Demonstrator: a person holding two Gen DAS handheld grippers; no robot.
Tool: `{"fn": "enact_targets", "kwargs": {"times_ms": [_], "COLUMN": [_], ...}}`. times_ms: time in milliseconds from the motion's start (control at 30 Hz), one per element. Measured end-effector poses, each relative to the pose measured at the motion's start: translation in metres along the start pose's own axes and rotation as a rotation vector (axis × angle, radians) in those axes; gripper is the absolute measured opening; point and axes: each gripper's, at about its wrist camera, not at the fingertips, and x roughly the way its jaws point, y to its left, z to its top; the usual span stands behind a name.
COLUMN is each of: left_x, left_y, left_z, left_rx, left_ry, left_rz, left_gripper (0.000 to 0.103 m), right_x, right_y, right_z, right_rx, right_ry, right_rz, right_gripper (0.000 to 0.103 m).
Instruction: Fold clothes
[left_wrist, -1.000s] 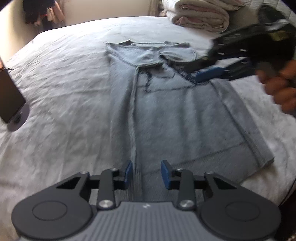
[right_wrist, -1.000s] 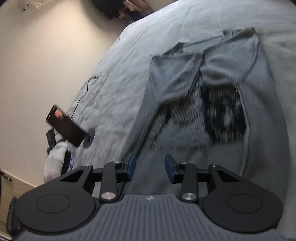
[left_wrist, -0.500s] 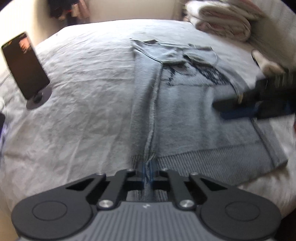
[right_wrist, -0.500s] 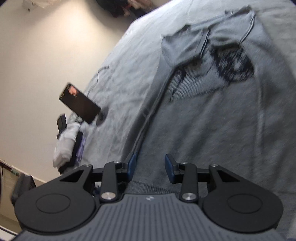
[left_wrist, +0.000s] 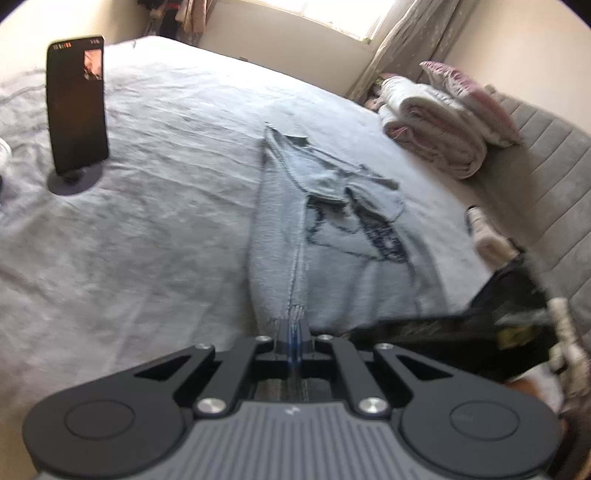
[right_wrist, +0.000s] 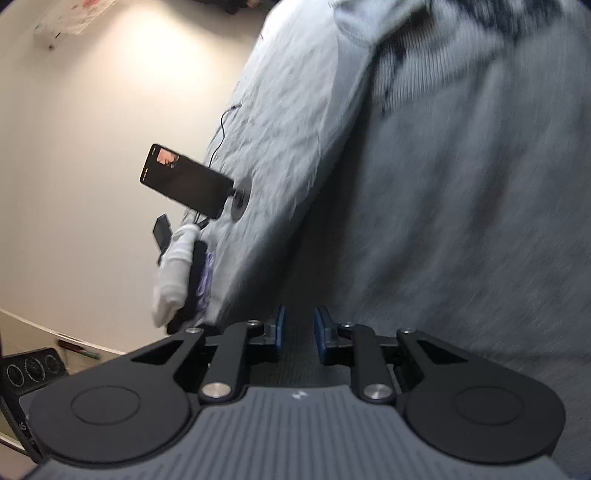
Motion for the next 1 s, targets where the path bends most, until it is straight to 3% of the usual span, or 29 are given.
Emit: {"fn": "enact_targets", "kwargs": {"times_ms": [133, 200, 267, 367, 467, 533, 600, 733, 833, 1000], "left_x": [0.006, 0.009, 0.011, 0.02, 0.038, 0.05, 0.055, 0.048, 0.051, 0.083], "left_y": [-0.006, -0.011, -0.016, -0.024, -0.028, -0.028, -0.031, -0.029, -0.022, -0.016], "left_z": [0.0, -0.002, -0.004, -0.01, -0.019, -0.025, -0.028, -0.011, 0.009, 0.023], "left_rx": [-0.016, 0.012, 0.044, 0.106, 0.167, 0.187, 0.226, 0.245, 0.228, 0.211], "left_ry": [0.018, 0.024, 0.033, 0.079, 0.174, 0.248, 0.279, 0.223, 0.181, 0.177], "left_rz": [-0.058, -0.075, -0.096, -0.089, -0.073, -0.085, -0.086, -0.11, -0.084, -0.051], "left_gripper": [0.001, 0.001, 0.001, 0.002, 0.002, 0.002, 0.002, 0.006, 0.006, 0.006], "right_x": [0.006, 0.001, -0.014, -0.036, -0.054, -0.06, -0.063, -0.06, -0.053, -0.062], "right_y": [-0.002, -0.001, -0.001, -0.005, -0.012, -0.017, -0.02, -0.022, -0.019, -0.008], "right_z": [-0.011, -0.011, -0.006, 0.004, 0.013, 0.016, 0.018, 0.022, 0.025, 0.035], "right_rx": [0.015, 0.016, 0.01, 0.012, 0.046, 0.07, 0.079, 0.077, 0.068, -0.003], "right_ry": [0.109, 0.136, 0.11, 0.038, -0.026, -0.054, -0.07, -0.086, -0.087, -0.142], "right_rz": [-0.012, -0.028, -0.048, -0.084, -0.102, -0.109, -0.115, -0.119, -0.132, -0.172], "right_gripper": [0.013, 0.015, 0.023, 0.025, 0.028, 0.039, 0.04, 0.04, 0.04, 0.04]}}
